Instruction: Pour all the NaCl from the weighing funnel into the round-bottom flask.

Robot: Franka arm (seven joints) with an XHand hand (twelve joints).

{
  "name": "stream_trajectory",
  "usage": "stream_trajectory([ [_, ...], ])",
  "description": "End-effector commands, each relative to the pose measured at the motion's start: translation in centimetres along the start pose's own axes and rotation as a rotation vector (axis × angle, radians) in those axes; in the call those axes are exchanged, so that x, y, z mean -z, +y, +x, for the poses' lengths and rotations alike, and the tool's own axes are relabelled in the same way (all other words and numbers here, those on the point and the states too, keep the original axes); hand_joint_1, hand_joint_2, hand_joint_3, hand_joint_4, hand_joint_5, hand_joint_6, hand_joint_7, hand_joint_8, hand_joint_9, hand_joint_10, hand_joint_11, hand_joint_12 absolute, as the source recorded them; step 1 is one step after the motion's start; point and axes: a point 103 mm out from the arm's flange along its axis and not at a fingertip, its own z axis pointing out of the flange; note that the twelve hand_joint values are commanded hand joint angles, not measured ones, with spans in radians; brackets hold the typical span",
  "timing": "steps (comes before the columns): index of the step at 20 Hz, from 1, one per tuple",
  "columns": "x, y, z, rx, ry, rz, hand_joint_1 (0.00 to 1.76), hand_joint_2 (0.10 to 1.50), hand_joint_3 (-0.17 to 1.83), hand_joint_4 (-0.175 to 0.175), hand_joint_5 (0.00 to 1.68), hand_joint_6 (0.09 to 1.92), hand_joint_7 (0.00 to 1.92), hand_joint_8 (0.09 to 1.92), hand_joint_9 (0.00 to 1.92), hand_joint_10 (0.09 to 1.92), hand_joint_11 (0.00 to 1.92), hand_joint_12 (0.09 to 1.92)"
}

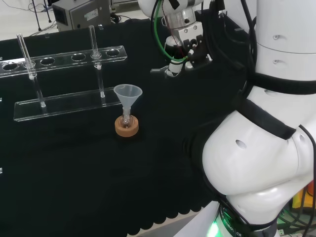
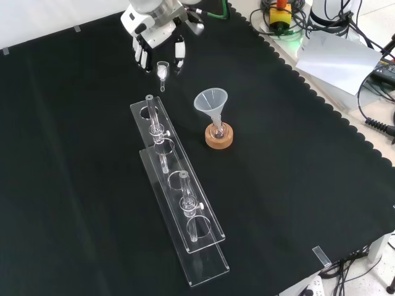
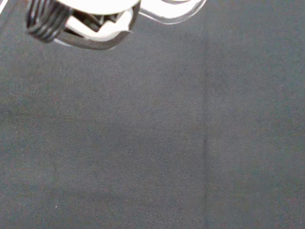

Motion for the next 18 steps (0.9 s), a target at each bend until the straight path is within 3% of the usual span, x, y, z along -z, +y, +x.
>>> stream_trajectory([
  [1, 0.6, -1.5, 0.4, -0.008, -0.020, 0.004, 1.10, 0.65, 0.77, 0.175, 1.17, 0.91, 0.82, 0.59, 1.11, 0.28, 0.94, 0.98],
  [7, 2.4, -4.6, -0.4, 0.019, -0.027, -0.018, 1.10, 0.64, 0.77, 0.175, 1.17, 0.91, 0.82, 0.59, 1.11, 0.27, 0.94, 0.98],
  [18, 3.8, -8.7, 2.2, 0.089, -0.111, 0.008, 1.10, 0.64, 0.78, 0.175, 1.17, 0.92, 0.81, 0.59, 1.11, 0.27, 0.94, 0.98],
])
